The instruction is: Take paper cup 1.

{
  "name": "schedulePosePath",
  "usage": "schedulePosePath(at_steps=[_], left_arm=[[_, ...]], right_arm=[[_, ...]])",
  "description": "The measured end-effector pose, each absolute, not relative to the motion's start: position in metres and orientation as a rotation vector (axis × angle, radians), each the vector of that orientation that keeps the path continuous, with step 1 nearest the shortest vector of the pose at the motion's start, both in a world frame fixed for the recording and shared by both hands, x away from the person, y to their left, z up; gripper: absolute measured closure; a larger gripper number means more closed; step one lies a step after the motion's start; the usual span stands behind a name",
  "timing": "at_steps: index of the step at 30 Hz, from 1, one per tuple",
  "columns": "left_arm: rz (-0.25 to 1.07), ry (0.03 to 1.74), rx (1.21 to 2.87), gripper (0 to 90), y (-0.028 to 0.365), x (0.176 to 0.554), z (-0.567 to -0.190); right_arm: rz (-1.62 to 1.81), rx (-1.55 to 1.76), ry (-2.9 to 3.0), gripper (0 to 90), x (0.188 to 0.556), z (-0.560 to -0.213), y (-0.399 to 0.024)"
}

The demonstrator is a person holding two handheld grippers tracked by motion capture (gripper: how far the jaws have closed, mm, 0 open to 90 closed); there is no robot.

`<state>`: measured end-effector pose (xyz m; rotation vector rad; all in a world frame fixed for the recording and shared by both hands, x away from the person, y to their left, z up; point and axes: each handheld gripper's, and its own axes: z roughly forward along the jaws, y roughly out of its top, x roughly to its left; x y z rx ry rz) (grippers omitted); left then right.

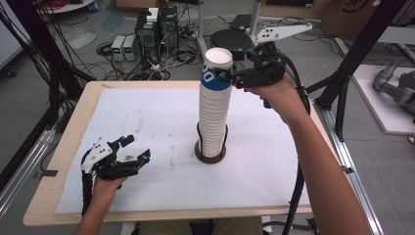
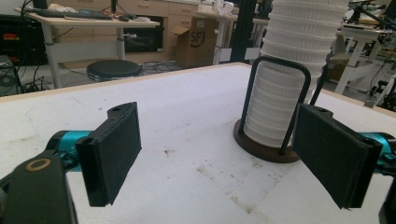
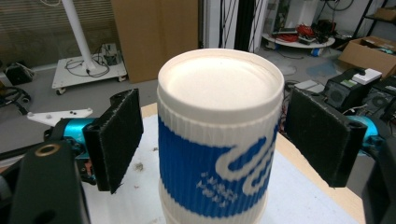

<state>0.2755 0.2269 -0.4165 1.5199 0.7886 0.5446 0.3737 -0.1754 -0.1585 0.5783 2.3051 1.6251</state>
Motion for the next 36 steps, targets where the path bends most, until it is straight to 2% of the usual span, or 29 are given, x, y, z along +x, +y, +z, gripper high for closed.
schedulePosePath(at_steps=[7, 9, 21, 36], left_arm=[[0.538, 0.791, 1.523, 15.8, 0.228, 0.276, -0.417], [0.537, 0.792, 1.522, 15.8, 0.227, 0.276, -0.417], [0.530, 0.791, 1.523, 15.8, 0.227, 0.276, -0.417], [0.523, 0.784, 1.522, 15.7, 0.226, 0.276, -0.416]], right_arm=[[1.612, 0.592, 2.303, 20.8, 0.377, -0.159, -0.170], [1.611, 0.583, 2.296, 27.8, 0.378, -0.158, -0.172], [1.615, 0.568, 2.297, 30.1, 0.378, -0.151, -0.173], [1.772, 0.567, 2.109, 30.1, 0.364, -0.111, -0.195]])
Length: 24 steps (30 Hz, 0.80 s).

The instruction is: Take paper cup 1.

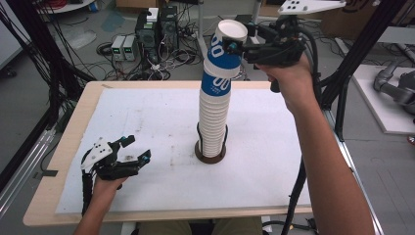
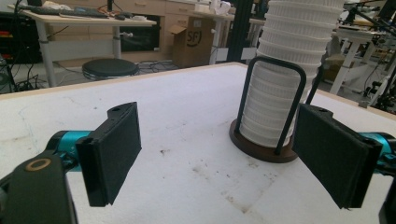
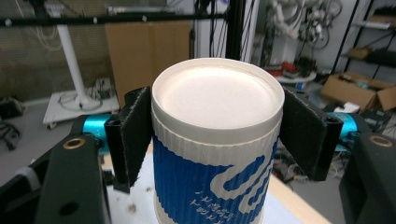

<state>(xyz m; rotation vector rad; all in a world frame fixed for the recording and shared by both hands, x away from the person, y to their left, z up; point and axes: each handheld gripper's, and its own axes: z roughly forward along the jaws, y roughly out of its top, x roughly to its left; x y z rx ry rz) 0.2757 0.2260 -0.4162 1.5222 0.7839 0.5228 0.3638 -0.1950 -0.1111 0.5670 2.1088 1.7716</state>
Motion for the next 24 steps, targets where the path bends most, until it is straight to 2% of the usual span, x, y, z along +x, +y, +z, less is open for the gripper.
schedulePosePath(at_steps=[10, 24], left_arm=[[0.521, 0.780, 1.522, 15.8, 0.224, 0.276, -0.416], [0.509, 0.765, 1.531, 15.7, 0.219, 0.275, -0.417]], right_arm=[[1.790, 0.568, 2.033, 30.2, 0.350, -0.100, -0.220], [1.709, 0.616, 2.014, 30.3, 0.319, -0.136, -0.266]])
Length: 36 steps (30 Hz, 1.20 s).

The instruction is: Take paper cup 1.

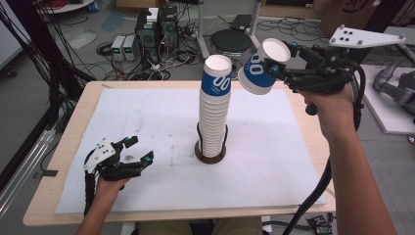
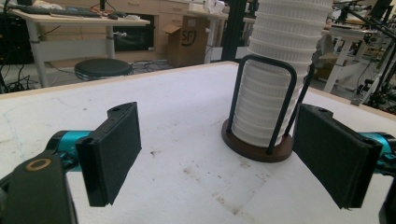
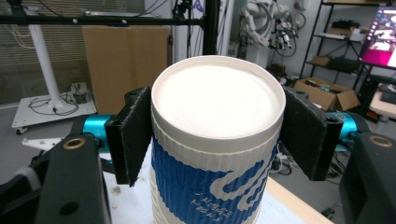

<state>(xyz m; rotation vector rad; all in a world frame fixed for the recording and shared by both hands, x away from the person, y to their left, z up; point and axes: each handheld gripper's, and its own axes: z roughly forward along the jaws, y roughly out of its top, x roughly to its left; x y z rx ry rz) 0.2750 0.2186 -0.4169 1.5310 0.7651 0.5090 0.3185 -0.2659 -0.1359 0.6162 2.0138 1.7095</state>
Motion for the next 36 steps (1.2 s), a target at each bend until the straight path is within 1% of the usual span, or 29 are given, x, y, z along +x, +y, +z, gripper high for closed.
schedulePosePath(at_steps=[8, 14, 18, 19, 22, 23, 25, 26, 29, 36], left_arm=[[0.502, 0.757, 1.539, 15.7, 0.215, 0.274, -0.417], [0.496, 0.745, 1.542, 15.8, 0.213, 0.273, -0.417], [0.493, 0.730, 1.539, 15.7, 0.211, 0.271, -0.416], [0.493, 0.724, 1.539, 15.7, 0.211, 0.270, -0.415], [0.491, 0.707, 1.532, 15.6, 0.209, 0.269, -0.413], [0.482, 0.699, 1.534, 15.4, 0.209, 0.269, -0.413], [0.479, 0.692, 1.535, 15.4, 0.206, 0.267, -0.413], [0.477, 0.686, 1.540, 15.4, 0.205, 0.267, -0.413], [0.469, 0.680, 1.537, 15.4, 0.203, 0.265, -0.413], [0.461, 0.663, 1.561, 15.5, 0.198, 0.265, -0.414]], right_arm=[[1.724, 0.640, 2.013, 30.4, 0.310, -0.150, -0.279], [1.721, 0.658, 2.042, 30.4, 0.302, -0.174, -0.287], [1.704, 0.657, 2.070, 30.4, 0.297, -0.198, -0.290], [1.704, 0.657, 2.070, 30.4, 0.297, -0.198, -0.290], [1.704, 0.678, 2.086, 30.4, 0.294, -0.219, -0.294], [1.701, 0.701, 2.099, 30.4, 0.294, -0.233, -0.296], [1.699, 0.724, 2.101, 30.4, 0.293, -0.245, -0.298], [1.699, 0.724, 2.101, 30.4, 0.293, -0.245, -0.298], [1.691, 0.741, 2.102, 30.3, 0.293, -0.266, -0.300], [1.642, 0.737, 2.115, 30.3, 0.290, -0.282, -0.295]])
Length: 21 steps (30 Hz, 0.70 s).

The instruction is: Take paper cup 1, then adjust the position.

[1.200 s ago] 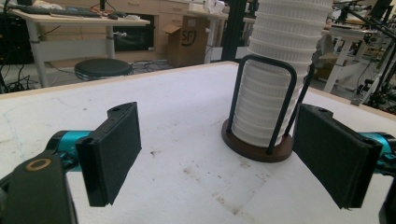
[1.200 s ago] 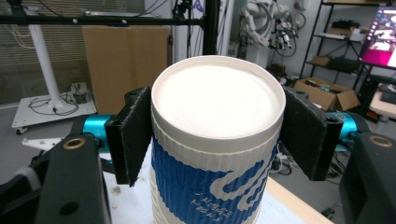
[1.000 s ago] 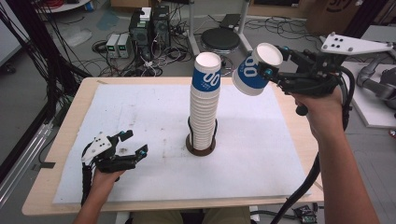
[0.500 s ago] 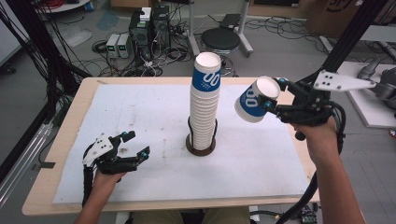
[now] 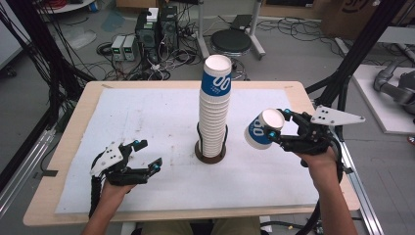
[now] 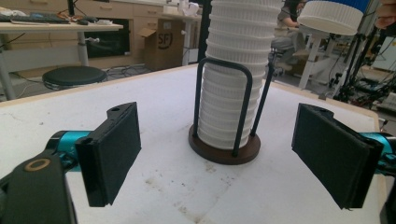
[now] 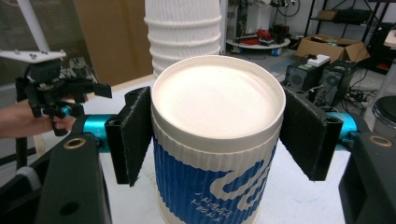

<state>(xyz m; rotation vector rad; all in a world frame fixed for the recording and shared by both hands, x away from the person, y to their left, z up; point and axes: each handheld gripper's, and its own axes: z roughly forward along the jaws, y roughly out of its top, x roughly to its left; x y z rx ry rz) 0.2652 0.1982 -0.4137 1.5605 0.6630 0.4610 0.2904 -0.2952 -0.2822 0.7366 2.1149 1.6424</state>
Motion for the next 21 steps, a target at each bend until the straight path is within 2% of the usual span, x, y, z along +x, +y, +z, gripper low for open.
schedulePosePath(at_steps=[9, 21], left_arm=[[0.467, 0.631, 1.566, 15.6, 0.196, 0.263, -0.410], [0.444, 0.553, 1.569, 15.4, 0.183, 0.261, -0.401]], right_arm=[[1.629, 0.731, 2.142, 30.3, 0.291, -0.294, -0.291], [1.633, 0.687, 2.165, 30.3, 0.283, -0.292, -0.282]])
